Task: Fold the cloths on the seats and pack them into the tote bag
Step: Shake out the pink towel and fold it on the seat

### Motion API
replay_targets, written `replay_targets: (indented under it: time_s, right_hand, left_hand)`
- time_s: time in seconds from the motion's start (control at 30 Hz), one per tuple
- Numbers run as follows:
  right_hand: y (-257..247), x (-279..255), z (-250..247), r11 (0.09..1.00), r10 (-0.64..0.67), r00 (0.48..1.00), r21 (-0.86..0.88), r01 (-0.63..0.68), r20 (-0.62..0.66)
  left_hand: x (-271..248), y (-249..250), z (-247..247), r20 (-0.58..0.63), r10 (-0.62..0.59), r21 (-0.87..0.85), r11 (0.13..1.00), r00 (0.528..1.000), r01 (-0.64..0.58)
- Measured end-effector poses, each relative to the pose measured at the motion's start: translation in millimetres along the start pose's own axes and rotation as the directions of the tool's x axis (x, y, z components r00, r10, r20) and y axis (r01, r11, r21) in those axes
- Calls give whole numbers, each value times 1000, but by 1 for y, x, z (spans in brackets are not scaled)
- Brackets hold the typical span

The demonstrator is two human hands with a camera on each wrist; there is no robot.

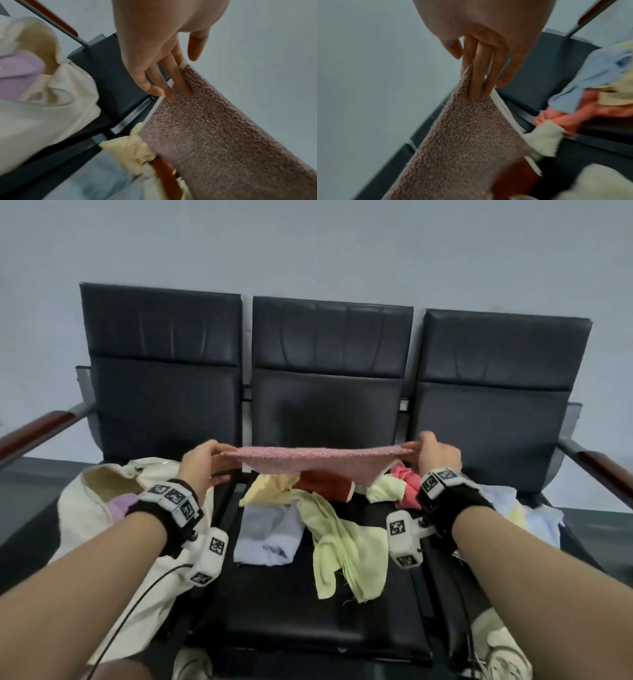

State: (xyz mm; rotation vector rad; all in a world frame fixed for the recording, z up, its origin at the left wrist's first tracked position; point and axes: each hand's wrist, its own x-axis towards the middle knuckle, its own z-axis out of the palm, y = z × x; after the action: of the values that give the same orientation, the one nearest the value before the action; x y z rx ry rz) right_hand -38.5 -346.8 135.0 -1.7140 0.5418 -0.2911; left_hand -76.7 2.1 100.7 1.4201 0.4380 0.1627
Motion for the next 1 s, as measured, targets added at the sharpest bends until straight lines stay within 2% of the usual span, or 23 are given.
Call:
replay_targets:
  time_s: [0.07, 0.2, 0.3, 0.4, 0.57, 0.7, 0.77, 0.87, 1.0]
  right_hand:
    - [56, 0, -5, 995, 78, 993, -70, -73, 84]
    - [151, -24, -8, 942, 260, 962, -241, -233, 88]
    - [204, -42, -10, 909, 392, 911, -210, -361, 130]
    - [236, -54, -15, 873, 460, 868, -274, -403, 188]
    - [245, -65, -27, 830, 504, 845, -372, -416, 179]
    - [242, -71, -26, 760, 565, 797, -512, -400, 216]
    - [248, -64, -20, 724, 558, 808, -587, -363, 188]
    - [270, -29, -4, 700, 459, 874, -670, -248, 156]
    - [203, -61, 34, 694, 424, 883, -699, -175, 200]
  left_hand:
    - [-6, -45, -10, -1, -99, 89, 991, 995, 99]
    - [-24, -134, -20, -69, -326, 219, 917, 943, 334]
    - [-35, -192, -27, -146, -401, 274, 862, 904, 426]
    - [-45, -229, -34, -187, -426, 329, 822, 885, 465]
    - [-56, -247, -39, -209, -452, 493, 717, 867, 493]
    - [-60, -247, -44, -233, -448, 590, 640, 863, 492]
    - [-58, -247, -44, -258, -391, 586, 663, 883, 465]
    - [-55, -246, -43, -257, -351, 555, 709, 900, 435]
    - [-53, -253, -48, -307, -309, 498, 754, 900, 428]
